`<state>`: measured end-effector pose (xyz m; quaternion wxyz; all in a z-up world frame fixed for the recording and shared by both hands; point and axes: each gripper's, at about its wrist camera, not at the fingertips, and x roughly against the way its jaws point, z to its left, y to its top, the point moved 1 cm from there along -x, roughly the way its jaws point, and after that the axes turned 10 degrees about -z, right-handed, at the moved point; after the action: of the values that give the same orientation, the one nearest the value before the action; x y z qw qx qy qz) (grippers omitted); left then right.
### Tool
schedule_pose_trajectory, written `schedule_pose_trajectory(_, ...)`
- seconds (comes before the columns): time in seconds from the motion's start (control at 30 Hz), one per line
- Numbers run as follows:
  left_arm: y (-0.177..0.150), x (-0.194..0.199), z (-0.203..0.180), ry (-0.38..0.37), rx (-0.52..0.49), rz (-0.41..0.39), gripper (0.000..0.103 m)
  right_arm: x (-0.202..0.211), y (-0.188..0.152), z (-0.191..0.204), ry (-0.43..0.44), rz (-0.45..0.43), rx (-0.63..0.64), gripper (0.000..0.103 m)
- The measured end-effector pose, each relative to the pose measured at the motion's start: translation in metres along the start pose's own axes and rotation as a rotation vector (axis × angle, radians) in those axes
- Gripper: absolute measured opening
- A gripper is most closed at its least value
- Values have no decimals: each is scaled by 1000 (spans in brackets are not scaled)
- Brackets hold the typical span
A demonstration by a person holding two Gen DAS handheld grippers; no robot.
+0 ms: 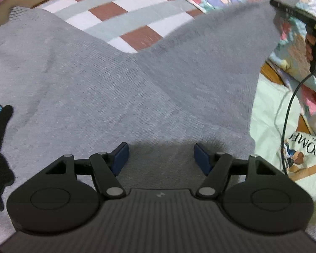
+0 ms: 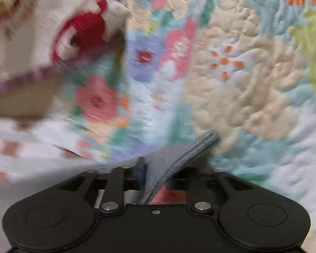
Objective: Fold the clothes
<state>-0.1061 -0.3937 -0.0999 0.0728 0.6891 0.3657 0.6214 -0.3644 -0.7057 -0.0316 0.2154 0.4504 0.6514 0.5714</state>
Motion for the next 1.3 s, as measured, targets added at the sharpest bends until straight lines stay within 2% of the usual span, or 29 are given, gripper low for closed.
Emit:
schedule_pose_trajectory(0.03,0,5,1,8,6,-14,68,-2,3,-4,-9,21,1,47)
schedule_pose_trajectory(0.07,1,18,5,38,20,-61,67,5,8,-2,8,2,-1,51)
schedule_pose_trajectory(0.17,1,63,15,127,21,-199,67,27,21,3,57,-57,-9,71)
schedule_pose_trajectory(0.3,-10,118,62,283,89,-263,69,41,53,32,195,-93,-58,71)
schedule_pose_trajectory(0.37,-21,145,92,374,138,-278,69,50,69,51,385,-74,-188,71)
schedule_pose_trajectory(0.43,-37,168,128,478,202,-278,69,55,81,82,585,-93,-293,73)
schedule_pose_trajectory(0.47,-50,184,146,525,280,-287,69,61,89,106,682,-114,-302,75)
schedule_pose_trajectory(0.53,-76,217,182,614,436,-306,69,70,104,157,802,-150,-250,76)
schedule_pose_trajectory(0.6,-108,260,211,577,617,-418,69,88,122,212,878,-213,-158,76)
schedule_pose_trajectory(0.67,-134,290,234,572,731,-487,70,110,142,268,984,-250,-61,76)
schedule_pose_trajectory(0.73,-153,309,252,638,789,-500,70,137,162,319,1100,-226,-24,76)
schedule_pose_trajectory(0.83,-185,331,291,738,870,-493,72,188,185,388,1244,-132,7,75)
schedule_pose_trajectory(0.93,-216,335,337,708,1016,-462,72,232,192,448,1387,19,67,73)
schedule_pose_trajectory(1.0,-226,327,359,675,1087,-435,72,262,186,486,1465,118,210,69)
schedule_pose_trajectory(1.03,-228,322,366,684,1094,-423,72,276,183,505,1500,165,283,68)
schedule_pose_trajectory(1.13,-234,306,376,717,1089,-397,72,312,167,534,1539,182,502,53)
schedule_pose_trajectory(1.17,-236,301,380,726,1088,-389,72,315,159,542,1529,206,522,41)
schedule_pose_trajectory(1.2,-243,299,382,702,1122,-400,72,318,152,550,1518,229,542,26)
schedule_pose_trajectory(1.27,-258,297,386,667,1190,-406,72,323,136,565,1496,276,579,19)
schedule_pose_trajectory(1.3,-266,297,388,657,1225,-402,72,321,124,569,1476,288,551,17)
